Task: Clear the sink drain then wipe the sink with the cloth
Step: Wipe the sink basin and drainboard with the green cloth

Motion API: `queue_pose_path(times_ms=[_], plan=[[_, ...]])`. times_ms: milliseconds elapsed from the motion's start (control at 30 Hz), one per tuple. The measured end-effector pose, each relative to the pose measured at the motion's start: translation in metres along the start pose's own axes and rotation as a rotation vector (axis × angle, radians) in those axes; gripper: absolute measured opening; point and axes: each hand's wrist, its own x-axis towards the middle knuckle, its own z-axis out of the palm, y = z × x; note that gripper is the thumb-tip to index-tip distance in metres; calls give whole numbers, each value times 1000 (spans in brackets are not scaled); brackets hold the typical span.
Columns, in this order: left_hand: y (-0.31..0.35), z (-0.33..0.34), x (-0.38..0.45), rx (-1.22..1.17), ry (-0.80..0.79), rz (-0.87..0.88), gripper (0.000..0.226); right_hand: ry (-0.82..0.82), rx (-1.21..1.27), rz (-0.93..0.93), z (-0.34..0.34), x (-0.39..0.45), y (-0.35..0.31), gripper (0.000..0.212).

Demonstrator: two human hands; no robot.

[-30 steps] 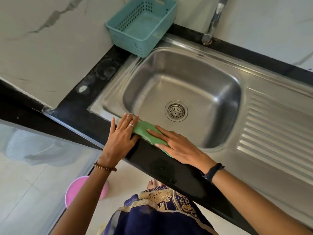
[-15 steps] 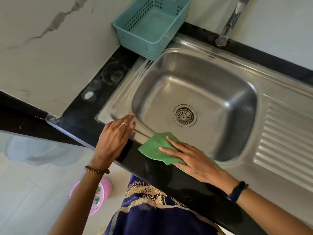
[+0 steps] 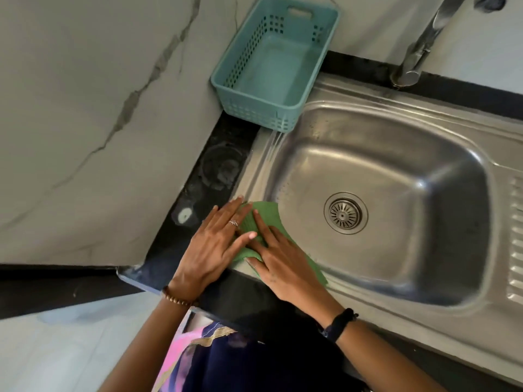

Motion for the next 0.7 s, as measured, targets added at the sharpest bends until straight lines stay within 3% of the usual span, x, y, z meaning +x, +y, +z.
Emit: queue_pose_path(times_ms=[167,300,467,533,600,700], plan=[[-8,-6,25,-19,28,60,79,122,127,180,4,28,-13,61],[-7,-9,48,-66,40,77,79,116,455,495,0,58,-7,51],[-9,-8,79,-117,53,96,72,369,930,241,-6,86,3,49],[-9,-7,88,-119,56,92,74,441,1078,277,-9,98,6,43],[-9,-3,93,-128,48,84,76,514,1234,335,-12,109,8,56],[-9,5,100,-55,-3,49,77,559,1386,412,-12,124,23,51]])
